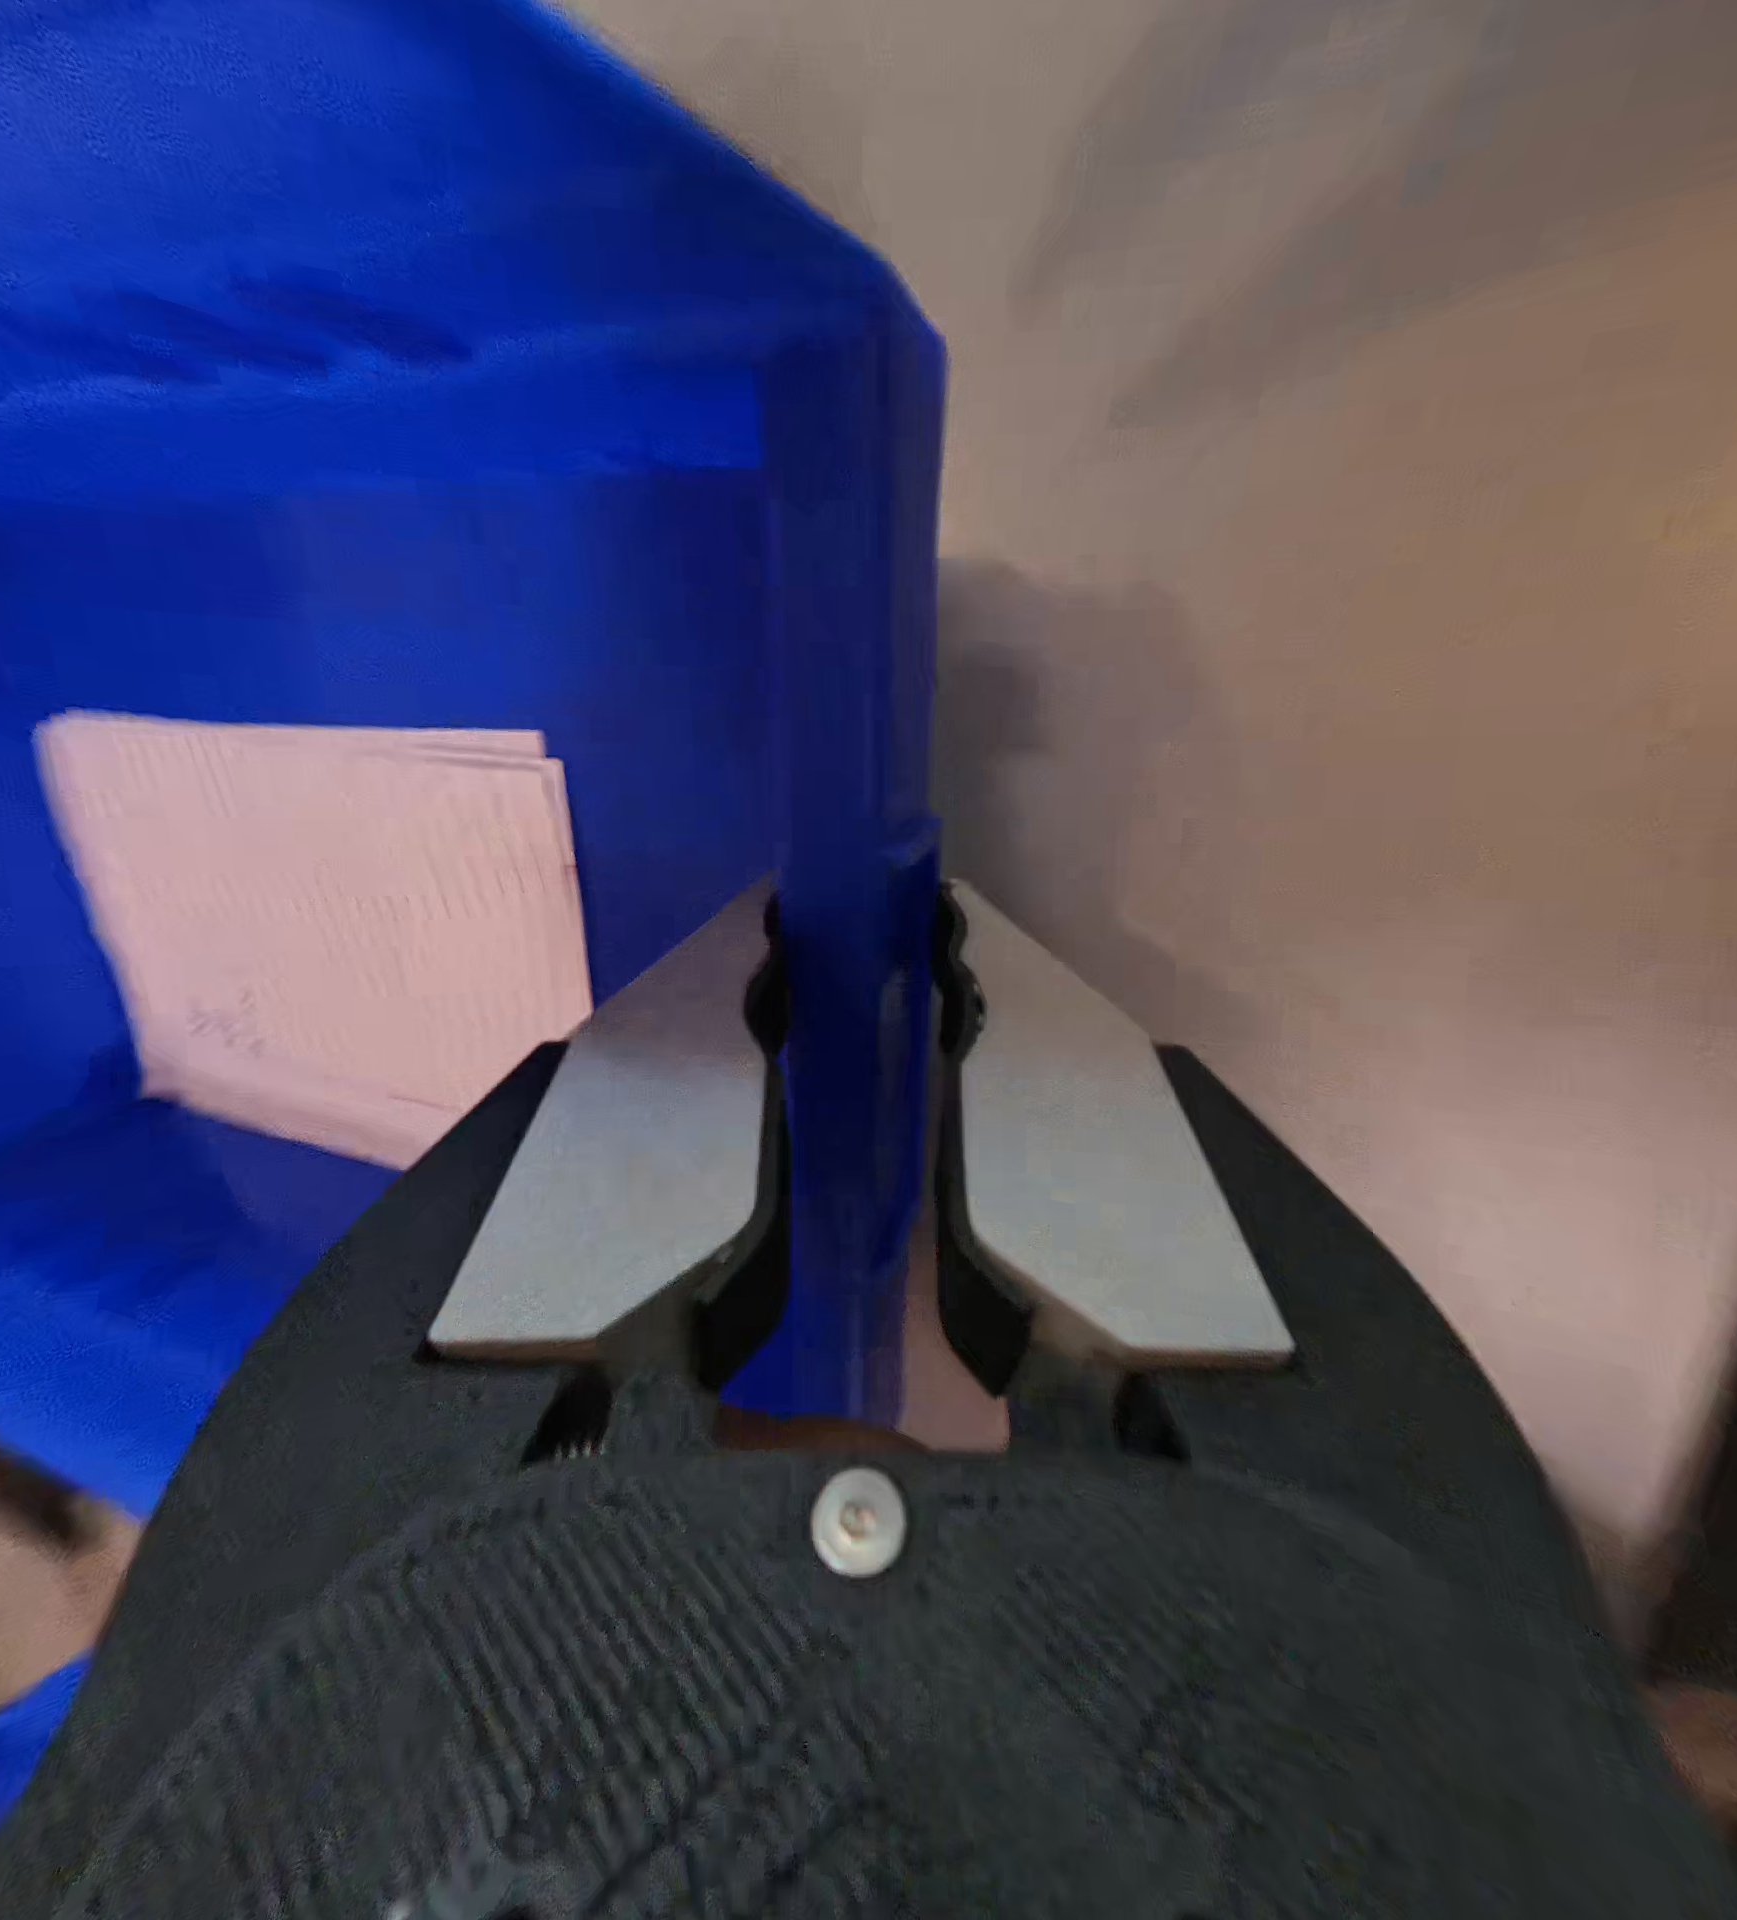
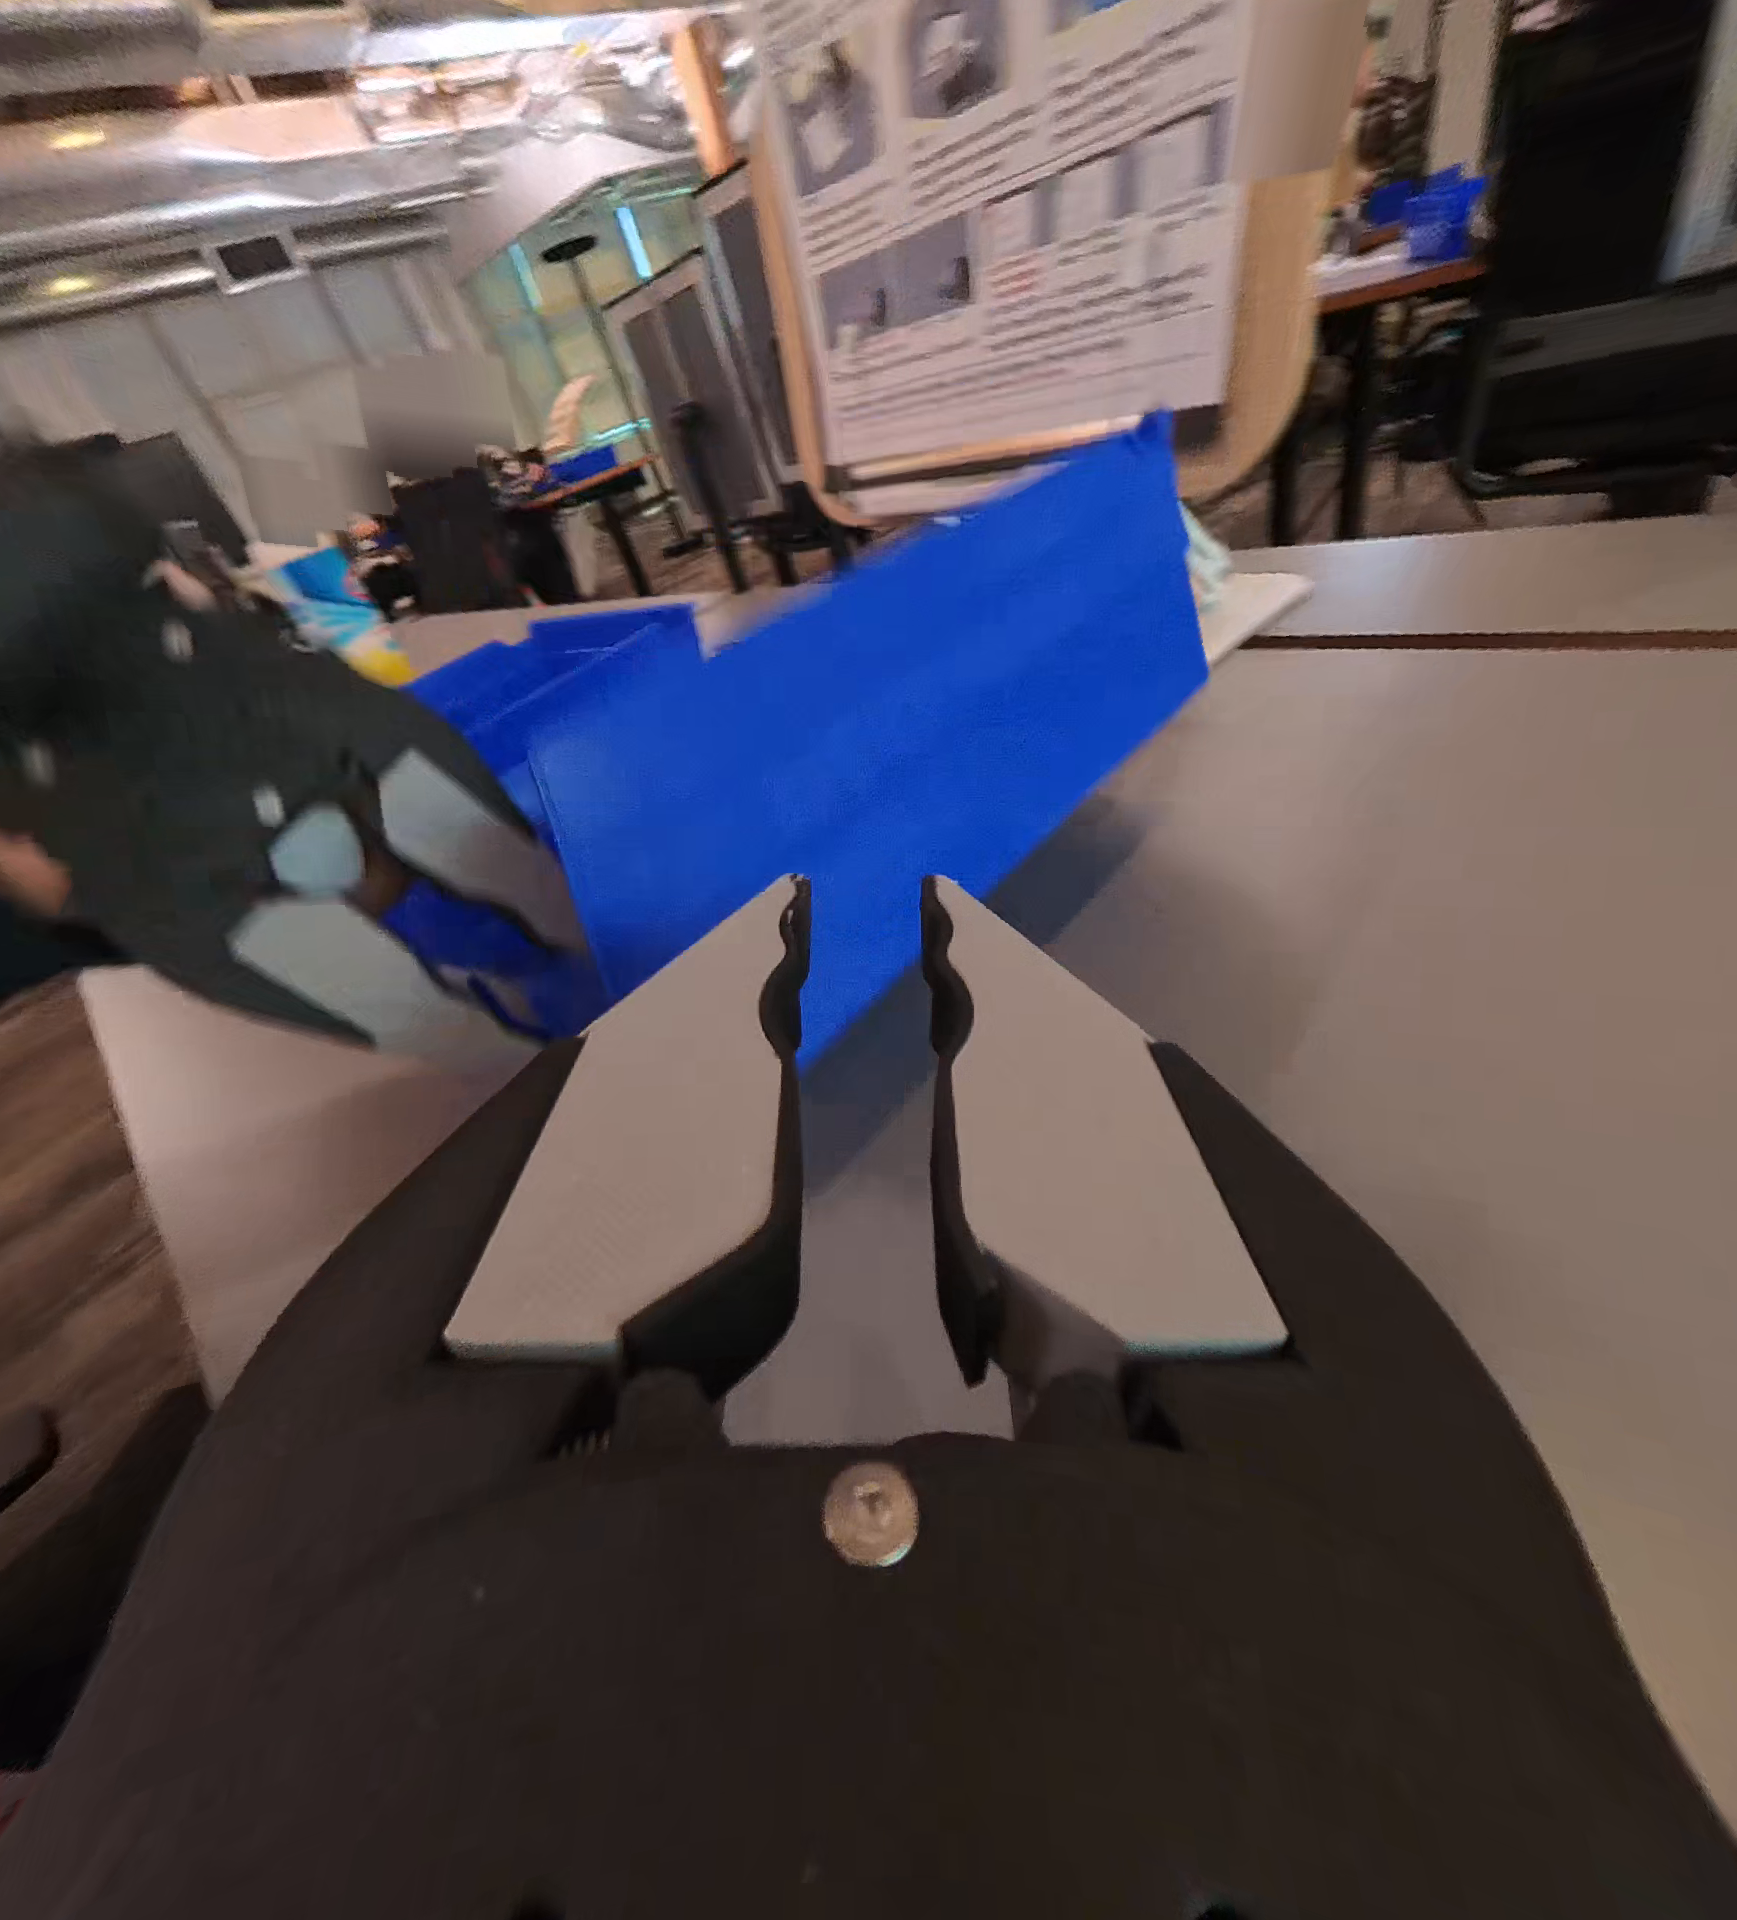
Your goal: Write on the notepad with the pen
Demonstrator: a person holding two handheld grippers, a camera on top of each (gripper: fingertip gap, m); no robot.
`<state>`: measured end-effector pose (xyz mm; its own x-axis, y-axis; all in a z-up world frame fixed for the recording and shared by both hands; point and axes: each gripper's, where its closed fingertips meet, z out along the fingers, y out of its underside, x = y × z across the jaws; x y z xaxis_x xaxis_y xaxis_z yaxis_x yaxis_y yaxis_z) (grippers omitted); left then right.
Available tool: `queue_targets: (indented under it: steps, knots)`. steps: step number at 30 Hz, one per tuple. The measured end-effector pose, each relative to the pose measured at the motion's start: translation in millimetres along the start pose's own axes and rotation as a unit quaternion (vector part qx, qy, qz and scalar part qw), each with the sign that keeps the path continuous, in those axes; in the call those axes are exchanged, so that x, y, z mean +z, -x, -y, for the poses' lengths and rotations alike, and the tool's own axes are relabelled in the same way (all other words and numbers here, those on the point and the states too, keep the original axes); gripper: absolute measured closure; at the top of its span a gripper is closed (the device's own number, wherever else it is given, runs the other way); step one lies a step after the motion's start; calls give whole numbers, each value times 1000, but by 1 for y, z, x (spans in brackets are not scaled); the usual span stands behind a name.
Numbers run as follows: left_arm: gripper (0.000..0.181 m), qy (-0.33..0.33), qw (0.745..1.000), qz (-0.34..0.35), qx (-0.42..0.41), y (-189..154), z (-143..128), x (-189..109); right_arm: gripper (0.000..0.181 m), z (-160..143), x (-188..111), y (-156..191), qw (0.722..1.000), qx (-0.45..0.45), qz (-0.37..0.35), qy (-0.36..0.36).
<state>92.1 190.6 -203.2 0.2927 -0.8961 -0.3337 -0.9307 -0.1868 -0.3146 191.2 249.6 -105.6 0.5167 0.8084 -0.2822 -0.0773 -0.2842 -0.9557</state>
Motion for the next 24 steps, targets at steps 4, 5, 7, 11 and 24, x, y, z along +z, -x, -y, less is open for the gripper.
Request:
queue_targets:
  steps: [4, 5, 7, 11, 24]
  knots:
    - [148, 95, 958, 225, 150, 33, 13, 35, 158, -1, -10, -24, 1000, 2, -23, -13]
    - [146, 108, 951, 244, 159, 35, 18, 35, 156, -1, -11, -27, 1000, 0, -27, -16]
    - [146, 96, 947, 263, 157, 31, 30, 30, 155, 1, -12, -27, 999, -4, -28, -18]
    - [140, -25, 962, 258, 86, 8, 44, -10, 153, 2, -22, -22, 999, -24, -44, -12]
    - [134, -181, 955, 117, -204, -80, -110, -79, 147, -82, 69, 90, 934, -211, -9, 287]
